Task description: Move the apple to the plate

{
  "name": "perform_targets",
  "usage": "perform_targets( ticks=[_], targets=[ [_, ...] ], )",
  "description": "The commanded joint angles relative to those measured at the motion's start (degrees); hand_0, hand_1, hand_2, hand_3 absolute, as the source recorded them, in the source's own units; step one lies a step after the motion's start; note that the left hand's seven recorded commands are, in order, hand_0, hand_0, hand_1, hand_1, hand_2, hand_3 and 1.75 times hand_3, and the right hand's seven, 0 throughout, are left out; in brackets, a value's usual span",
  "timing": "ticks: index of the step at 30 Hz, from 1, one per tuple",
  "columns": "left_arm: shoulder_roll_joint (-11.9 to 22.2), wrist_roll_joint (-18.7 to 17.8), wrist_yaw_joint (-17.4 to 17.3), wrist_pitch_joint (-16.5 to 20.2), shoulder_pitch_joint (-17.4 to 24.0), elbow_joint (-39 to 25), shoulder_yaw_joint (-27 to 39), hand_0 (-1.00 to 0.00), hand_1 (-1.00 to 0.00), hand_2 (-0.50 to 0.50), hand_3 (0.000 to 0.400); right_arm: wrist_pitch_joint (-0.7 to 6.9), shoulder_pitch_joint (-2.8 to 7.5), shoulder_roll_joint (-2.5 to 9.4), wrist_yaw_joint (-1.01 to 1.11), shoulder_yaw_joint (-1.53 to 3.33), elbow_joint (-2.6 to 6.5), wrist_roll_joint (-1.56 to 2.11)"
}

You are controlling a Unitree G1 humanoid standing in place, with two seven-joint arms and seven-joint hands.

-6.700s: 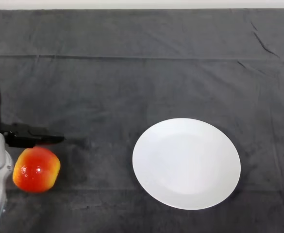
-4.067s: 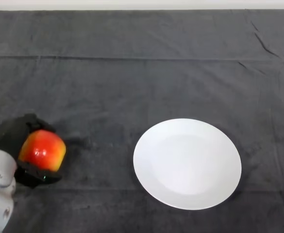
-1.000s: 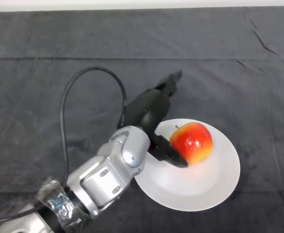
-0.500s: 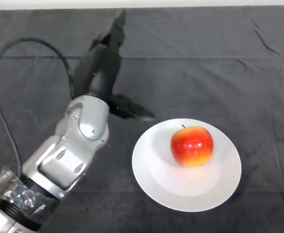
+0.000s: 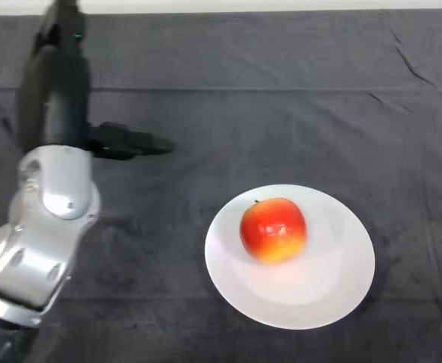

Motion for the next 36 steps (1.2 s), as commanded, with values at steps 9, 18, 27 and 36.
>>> perform_targets(
  ticks=[9, 18, 27, 36],
  targets=[
    [5.50, 1.60, 1.01, -0.54, 6.65, -7.07, 12.12, 0.00, 0.00, 0.00, 0.000, 0.15, -0.99, -1.12, -0.24, -0.90, -0.03, 0.01],
    [6.91, 1.40, 1.39, -2.27, 11.65, -9.27, 22.39, 0.00, 0.00, 0.00, 0.000, 0.15, -0.98, -1.12, -0.26, -0.90, -0.04, 0.03],
    [6.85, 1.20, 2.11, -4.11, 15.13, -10.05, 31.41, 0.00, 0.00, 0.00, 0.000, 0.16, -0.99, -1.13, -0.27, -0.91, -0.03, 0.04],
    [6.43, -0.25, 2.15, -6.73, 18.83, -10.13, 41.54, 0.00, 0.00, 0.00, 0.000, 0.18, -1.01, -1.15, -0.26, -0.91, 0.00, 0.05]
  ],
)
